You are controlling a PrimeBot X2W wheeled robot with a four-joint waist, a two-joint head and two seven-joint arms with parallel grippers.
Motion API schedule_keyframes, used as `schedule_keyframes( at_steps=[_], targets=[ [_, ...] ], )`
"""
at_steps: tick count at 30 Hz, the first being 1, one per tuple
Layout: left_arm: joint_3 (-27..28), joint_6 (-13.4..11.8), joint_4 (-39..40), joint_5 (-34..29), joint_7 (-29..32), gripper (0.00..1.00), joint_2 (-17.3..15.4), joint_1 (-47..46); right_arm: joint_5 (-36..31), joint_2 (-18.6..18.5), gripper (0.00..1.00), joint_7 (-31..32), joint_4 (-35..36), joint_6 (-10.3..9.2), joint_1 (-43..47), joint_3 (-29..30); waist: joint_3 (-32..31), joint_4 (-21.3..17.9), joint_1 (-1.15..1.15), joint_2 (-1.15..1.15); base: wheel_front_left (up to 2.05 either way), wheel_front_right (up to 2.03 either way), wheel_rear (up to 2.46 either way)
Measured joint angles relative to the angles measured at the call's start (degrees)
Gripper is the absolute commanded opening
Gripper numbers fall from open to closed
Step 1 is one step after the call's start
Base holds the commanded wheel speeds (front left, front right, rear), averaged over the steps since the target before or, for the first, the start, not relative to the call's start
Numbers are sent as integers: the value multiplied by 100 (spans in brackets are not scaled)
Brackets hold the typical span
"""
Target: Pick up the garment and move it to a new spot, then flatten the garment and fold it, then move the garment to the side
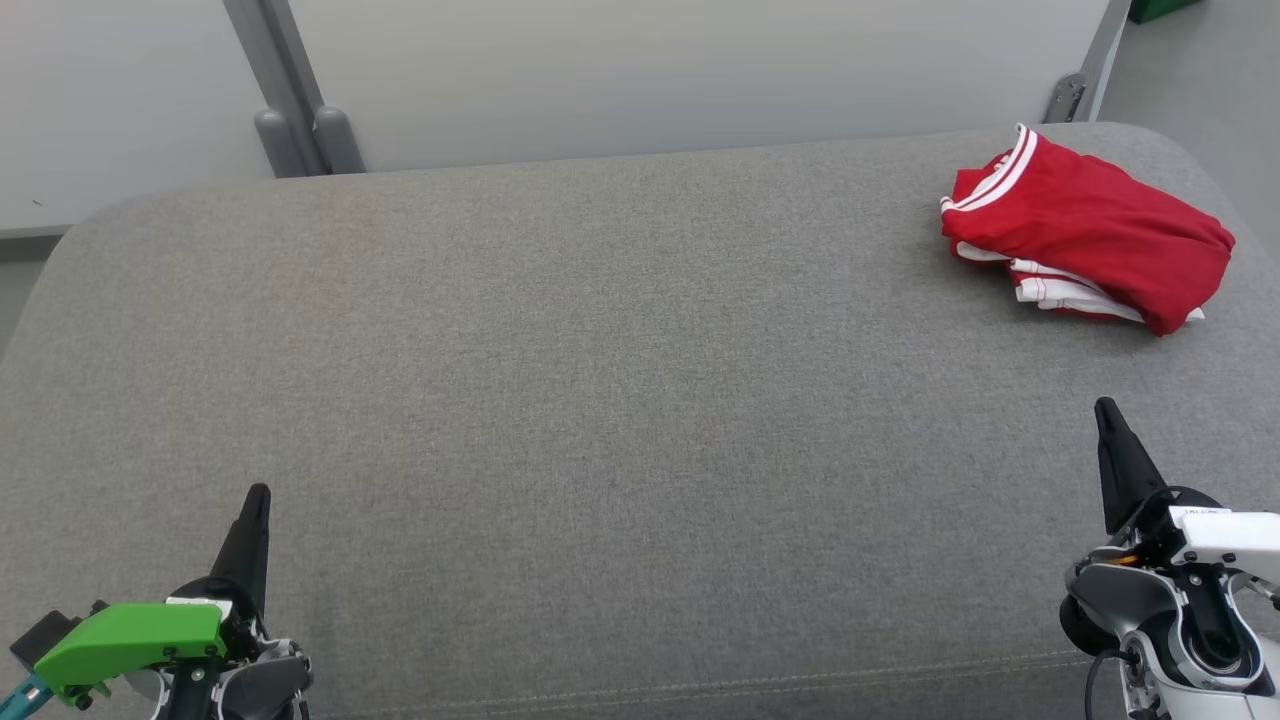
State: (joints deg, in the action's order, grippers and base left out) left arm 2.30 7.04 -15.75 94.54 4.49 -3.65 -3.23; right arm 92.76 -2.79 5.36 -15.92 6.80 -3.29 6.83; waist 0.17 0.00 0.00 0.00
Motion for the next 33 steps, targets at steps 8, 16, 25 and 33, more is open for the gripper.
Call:
schedule_keyframes(
  at_steps=[8,16,25,33],
  targets=[
    [3,0,1,0,0,0,1,0,0,1,0,0,0,0,0,2,0,0,0,0,0,0,0],
    [7,0,1,0,0,0,3,0,0,2,0,1,1,0,0,2,0,0,0,0,0,0,0],
    [10,0,1,0,1,0,8,0,0,2,0,1,1,0,0,4,0,0,0,0,0,0,0],
    [13,0,2,0,1,0,12,0,0,4,0,25,2,0,0,5,0,0,0,0,0,0,0]
  ],
)
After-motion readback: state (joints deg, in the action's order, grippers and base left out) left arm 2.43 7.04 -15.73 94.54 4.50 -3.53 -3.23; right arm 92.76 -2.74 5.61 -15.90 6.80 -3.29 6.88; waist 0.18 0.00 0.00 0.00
